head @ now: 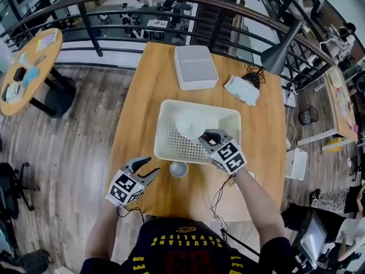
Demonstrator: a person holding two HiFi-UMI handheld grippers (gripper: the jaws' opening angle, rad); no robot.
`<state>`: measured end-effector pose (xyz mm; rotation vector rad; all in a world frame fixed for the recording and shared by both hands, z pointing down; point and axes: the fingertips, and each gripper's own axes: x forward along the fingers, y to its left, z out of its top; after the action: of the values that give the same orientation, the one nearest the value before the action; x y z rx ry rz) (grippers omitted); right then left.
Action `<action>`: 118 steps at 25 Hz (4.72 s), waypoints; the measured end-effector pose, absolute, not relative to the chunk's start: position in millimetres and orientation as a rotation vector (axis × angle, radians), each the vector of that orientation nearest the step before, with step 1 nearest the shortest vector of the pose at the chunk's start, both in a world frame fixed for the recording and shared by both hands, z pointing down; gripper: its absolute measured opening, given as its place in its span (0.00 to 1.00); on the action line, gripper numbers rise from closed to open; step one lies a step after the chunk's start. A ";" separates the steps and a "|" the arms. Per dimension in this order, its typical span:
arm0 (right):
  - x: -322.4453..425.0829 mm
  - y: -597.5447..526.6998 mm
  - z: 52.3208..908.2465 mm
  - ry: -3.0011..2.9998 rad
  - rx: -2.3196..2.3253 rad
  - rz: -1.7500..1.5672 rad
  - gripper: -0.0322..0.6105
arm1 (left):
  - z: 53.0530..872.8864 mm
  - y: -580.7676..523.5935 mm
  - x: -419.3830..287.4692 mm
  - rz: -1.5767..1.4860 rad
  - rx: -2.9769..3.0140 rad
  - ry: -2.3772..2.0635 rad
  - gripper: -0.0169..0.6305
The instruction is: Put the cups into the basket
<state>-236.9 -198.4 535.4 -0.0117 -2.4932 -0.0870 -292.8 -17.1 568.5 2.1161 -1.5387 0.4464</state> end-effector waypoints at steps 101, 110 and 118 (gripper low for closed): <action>-28.5 -100.7 413.4 -2.968 0.372 0.347 0.07 | 410.5 -17.5 -81.4 0.007 2.301 -1.695 0.05; 40.3 -57.2 443.9 -2.872 0.536 0.341 0.07 | 423.9 -7.9 -18.2 -0.028 2.305 -1.634 0.05; 66.3 -31.0 444.6 -2.902 0.557 0.337 0.07 | 430.0 -3.9 32.6 0.037 2.388 -1.514 0.05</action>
<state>66.3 -31.0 444.6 0.5574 -2.9015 0.3369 32.6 -3.9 430.0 2.3877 -1.5143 0.0366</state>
